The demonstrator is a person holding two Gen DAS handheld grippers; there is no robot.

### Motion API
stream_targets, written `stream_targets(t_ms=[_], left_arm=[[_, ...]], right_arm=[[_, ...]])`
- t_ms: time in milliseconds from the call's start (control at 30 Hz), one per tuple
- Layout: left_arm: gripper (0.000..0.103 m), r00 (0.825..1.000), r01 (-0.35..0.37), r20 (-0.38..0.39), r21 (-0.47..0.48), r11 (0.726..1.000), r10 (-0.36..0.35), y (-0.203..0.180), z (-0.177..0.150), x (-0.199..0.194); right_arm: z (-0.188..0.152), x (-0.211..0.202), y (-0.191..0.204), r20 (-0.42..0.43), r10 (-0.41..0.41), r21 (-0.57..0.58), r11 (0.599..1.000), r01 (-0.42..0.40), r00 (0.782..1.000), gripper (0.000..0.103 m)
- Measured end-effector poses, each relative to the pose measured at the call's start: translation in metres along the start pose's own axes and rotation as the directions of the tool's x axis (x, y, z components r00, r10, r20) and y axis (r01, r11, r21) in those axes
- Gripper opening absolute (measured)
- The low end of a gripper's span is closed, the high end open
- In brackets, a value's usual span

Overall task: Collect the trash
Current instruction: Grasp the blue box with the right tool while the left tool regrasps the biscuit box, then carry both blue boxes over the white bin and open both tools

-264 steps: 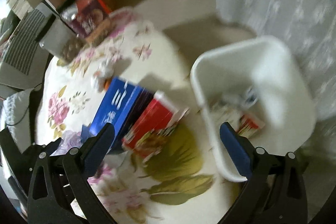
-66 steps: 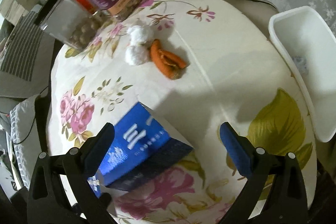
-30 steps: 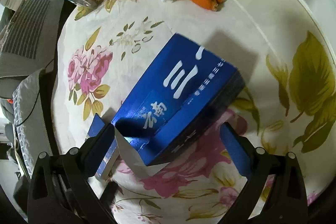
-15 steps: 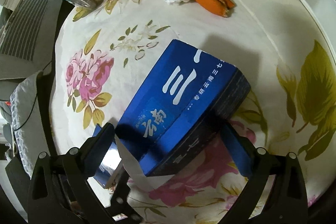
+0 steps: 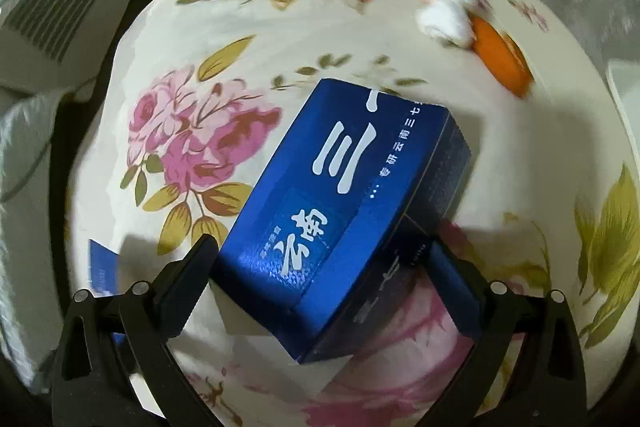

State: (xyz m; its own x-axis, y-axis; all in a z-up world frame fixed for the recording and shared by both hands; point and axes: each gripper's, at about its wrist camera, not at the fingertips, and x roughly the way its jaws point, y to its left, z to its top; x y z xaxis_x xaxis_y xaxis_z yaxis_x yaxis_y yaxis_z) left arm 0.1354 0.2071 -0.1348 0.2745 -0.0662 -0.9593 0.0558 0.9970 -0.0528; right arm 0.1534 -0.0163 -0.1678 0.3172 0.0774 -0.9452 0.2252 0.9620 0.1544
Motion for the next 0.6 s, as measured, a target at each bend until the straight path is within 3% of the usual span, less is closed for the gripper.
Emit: stream_targets(t_ms=[100, 167, 267, 467, 533, 600], left_arm=[[0.06, 1.0, 0.004, 0.016, -0.051, 0.999, -0.003, 0.008, 0.003, -0.008], [0.06, 0.999, 0.002, 0.043, -0.079, 0.997, 0.002, 0.005, -0.005, -0.019], [0.06, 0.997, 0.016, 0.082, -0.106, 0.994, -0.008, 0.006, -0.009, -0.033], [0.06, 0.985, 0.032, 0.174, -0.112, 0.993, -0.012, -0.016, -0.004, -0.055], [0.06, 0.979, 0.044, 0.203, -0.114, 0.993, -0.02, -0.021, -0.002, -0.064], [0.06, 0.973, 0.054, 0.227, -0.118, 0.992, -0.026, -0.026, -0.001, -0.072]], right_arm=[[-0.002, 0.001, 0.009, 0.026, 0.01, -0.062, 0.998, -0.008, 1.0, 0.094], [-0.003, -0.001, 0.013, 0.042, 0.018, -0.106, 0.994, -0.013, 0.999, 0.082], [-0.001, -0.008, 0.013, 0.034, 0.088, -0.12, 0.989, -0.083, 0.996, 0.068], [0.002, -0.033, 0.008, 0.083, 0.17, -0.14, 0.978, -0.157, 0.982, 0.063], [0.006, -0.044, 0.008, 0.106, 0.193, -0.145, 0.973, -0.177, 0.975, 0.054], [0.008, -0.055, 0.006, 0.124, 0.22, -0.153, 0.968, -0.2, 0.968, 0.053]])
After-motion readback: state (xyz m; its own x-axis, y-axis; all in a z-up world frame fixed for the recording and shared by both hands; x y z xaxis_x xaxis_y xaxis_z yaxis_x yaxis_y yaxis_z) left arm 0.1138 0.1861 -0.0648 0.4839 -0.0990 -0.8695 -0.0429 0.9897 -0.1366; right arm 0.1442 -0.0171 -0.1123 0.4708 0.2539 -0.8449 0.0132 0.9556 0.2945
